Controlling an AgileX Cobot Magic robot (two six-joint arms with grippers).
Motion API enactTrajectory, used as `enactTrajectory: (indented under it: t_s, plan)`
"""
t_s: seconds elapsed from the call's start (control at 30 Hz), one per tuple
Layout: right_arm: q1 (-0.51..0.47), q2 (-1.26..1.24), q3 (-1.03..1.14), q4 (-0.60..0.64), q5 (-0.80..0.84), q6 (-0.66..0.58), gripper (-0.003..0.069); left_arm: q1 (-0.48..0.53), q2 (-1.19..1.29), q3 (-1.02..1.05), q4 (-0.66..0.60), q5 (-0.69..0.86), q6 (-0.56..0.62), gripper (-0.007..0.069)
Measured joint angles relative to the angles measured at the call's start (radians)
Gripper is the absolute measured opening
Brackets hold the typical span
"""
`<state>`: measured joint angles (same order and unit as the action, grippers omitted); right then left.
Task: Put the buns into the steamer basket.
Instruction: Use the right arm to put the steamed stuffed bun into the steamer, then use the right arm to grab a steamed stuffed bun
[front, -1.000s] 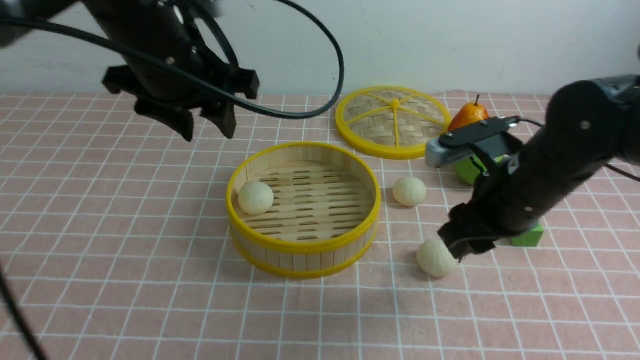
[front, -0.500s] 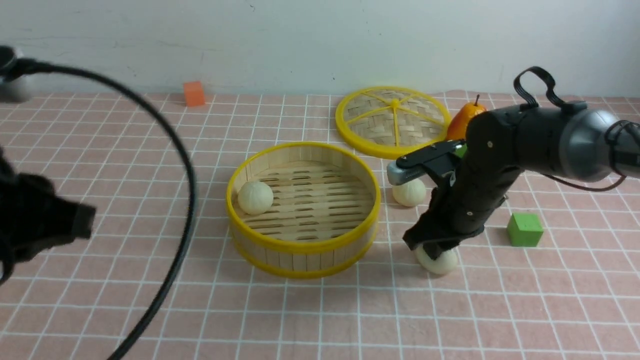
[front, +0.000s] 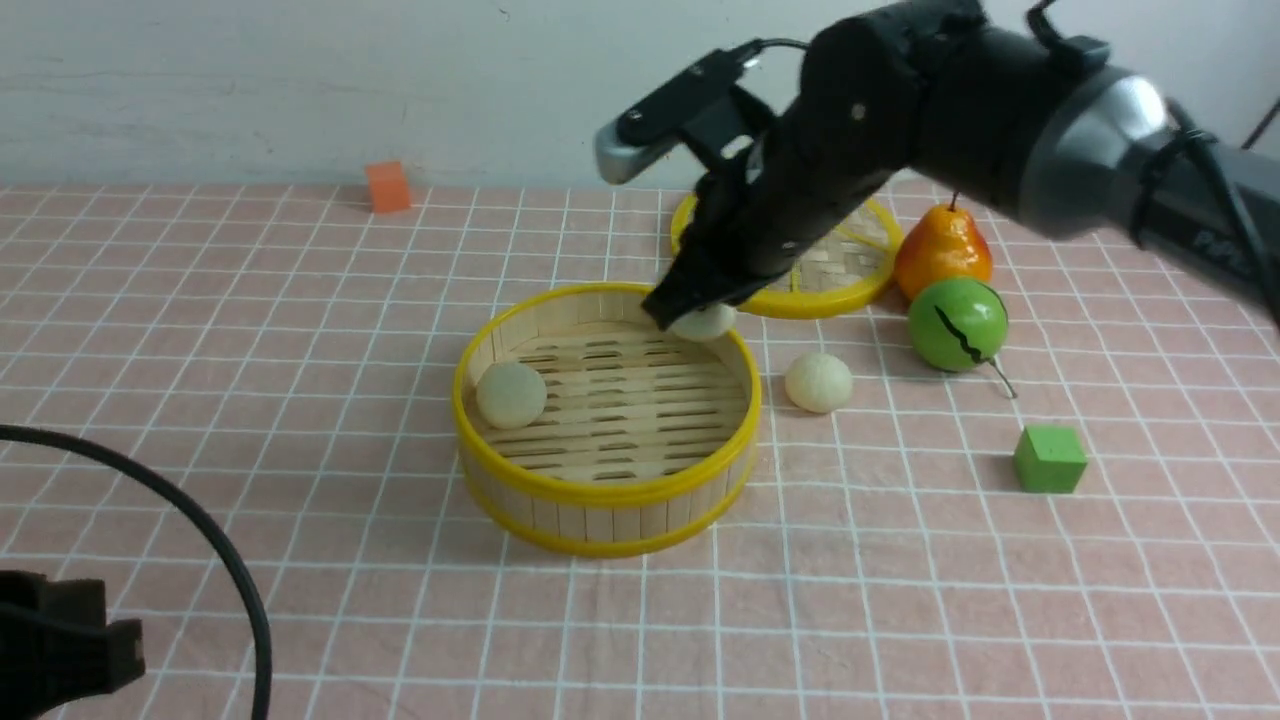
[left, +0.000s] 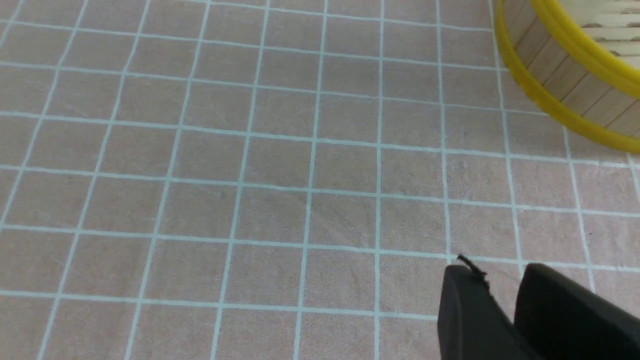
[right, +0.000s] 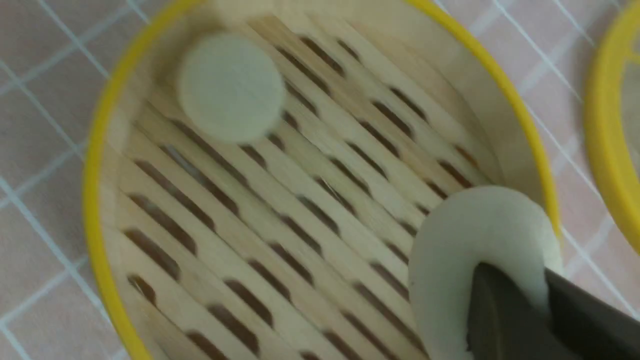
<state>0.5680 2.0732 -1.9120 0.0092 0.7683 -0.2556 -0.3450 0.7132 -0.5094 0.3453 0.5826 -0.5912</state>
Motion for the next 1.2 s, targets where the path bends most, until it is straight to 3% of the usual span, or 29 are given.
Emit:
enactTrajectory:
  t_s: [0.17,0.3,0.33,0.4,0.43,0.47,0.57,0.77,0.93,1.2]
  plan:
    - [0.070,0.131,0.000,-0.098,-0.084,-0.006,0.0136,0.000,0.010,0.001,0.001,-0.031,-0.004,0.0152]
    - [0.085,0.192,0.000,-0.127,-0.075,-0.001,0.0342,0.000,0.009,0.001,0.001,-0.034,-0.006,0.0156]
    - [0.087,0.192,0.000,-0.128,-0.073,0.001,0.0351,0.000,0.009,0.001,0.001,-0.034,-0.006,0.0157]
    - [0.092,0.177,-0.024,-0.142,-0.015,0.042,0.0473,0.000,0.009,0.001,0.001,-0.030,-0.006,0.0160]
    - [0.092,0.175,-0.027,-0.142,-0.007,0.046,0.0473,0.000,0.009,0.001,0.001,-0.029,-0.006,0.0160]
    - [0.092,0.150,-0.064,-0.146,0.074,0.084,0.0548,0.000,0.009,0.001,0.001,-0.023,-0.006,0.0162]
    - [0.089,0.097,-0.131,-0.154,0.183,0.117,0.0601,0.000,0.009,0.001,0.001,-0.021,-0.006,0.0162]
    - [-0.018,0.010,-0.221,-0.150,0.242,0.171,0.0598,0.001,0.009,0.001,0.004,-0.044,-0.006,0.0163]
    - [-0.215,0.110,-0.209,0.032,0.284,0.215,0.0524,0.001,0.009,0.001,0.004,-0.058,-0.006,0.0167]
    - [-0.257,0.248,-0.200,0.080,0.261,0.208,0.0466,0.001,0.009,0.001,0.004,-0.061,-0.006,0.0177]
